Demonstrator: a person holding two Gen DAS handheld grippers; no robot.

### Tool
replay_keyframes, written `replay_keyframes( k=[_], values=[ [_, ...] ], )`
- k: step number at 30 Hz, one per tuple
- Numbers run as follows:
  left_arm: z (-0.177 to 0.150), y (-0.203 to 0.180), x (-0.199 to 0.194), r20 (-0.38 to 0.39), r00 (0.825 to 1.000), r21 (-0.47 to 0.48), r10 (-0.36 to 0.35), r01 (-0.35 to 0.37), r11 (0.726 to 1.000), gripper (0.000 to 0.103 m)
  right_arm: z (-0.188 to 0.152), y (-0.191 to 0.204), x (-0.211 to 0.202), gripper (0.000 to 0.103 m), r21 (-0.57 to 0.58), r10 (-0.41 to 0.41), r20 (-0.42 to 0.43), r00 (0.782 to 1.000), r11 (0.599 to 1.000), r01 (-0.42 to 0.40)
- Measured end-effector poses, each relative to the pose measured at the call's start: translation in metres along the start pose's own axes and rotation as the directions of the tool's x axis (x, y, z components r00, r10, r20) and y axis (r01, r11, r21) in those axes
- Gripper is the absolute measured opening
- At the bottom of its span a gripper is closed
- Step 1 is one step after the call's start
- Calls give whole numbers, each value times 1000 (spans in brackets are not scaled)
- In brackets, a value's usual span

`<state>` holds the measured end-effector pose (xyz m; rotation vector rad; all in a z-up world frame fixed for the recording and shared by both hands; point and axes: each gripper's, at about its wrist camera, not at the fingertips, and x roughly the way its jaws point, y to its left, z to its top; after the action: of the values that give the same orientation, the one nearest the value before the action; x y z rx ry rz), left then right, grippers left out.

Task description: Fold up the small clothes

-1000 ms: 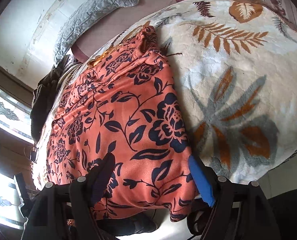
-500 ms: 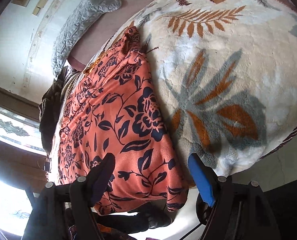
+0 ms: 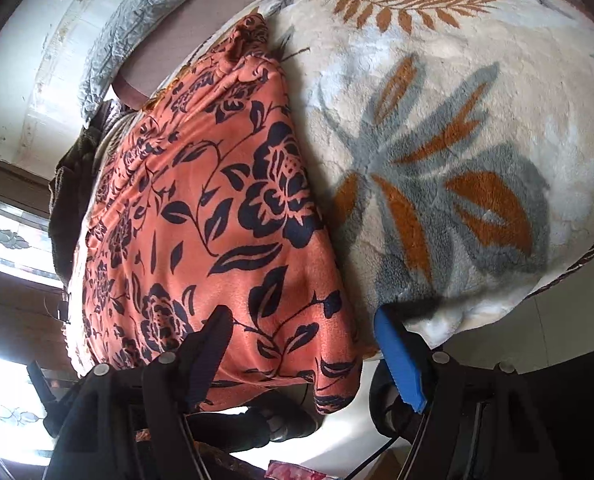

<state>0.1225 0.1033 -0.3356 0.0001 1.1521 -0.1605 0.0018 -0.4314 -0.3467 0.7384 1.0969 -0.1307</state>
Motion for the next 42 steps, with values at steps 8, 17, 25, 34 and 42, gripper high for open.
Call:
replay_keyframes(
  k=[8,17,25,34,42],
  values=[
    [11,-8,2,16,999,44,-34,33,998,52,-17,50,-2,25,-256,-39,81,996,965,59],
    [30,-10,19,-26,999,58,-41,42,997,81,-6,28,7,31,-132,-26,-4,1000,991,26],
    [31,-49,21,-7,998,217,-56,56,975,24,-20,14,21,70,-157,-68,-60,996,986,57],
    [44,-35,0,8,989,189,-147,143,971,6,-27,33,5,13,-186,65,-37,997,980,-70],
    [90,-36,-69,155,933,161,-325,301,940,6,6,43,-28,13,-102,326,11,945,941,-324]
  ],
)
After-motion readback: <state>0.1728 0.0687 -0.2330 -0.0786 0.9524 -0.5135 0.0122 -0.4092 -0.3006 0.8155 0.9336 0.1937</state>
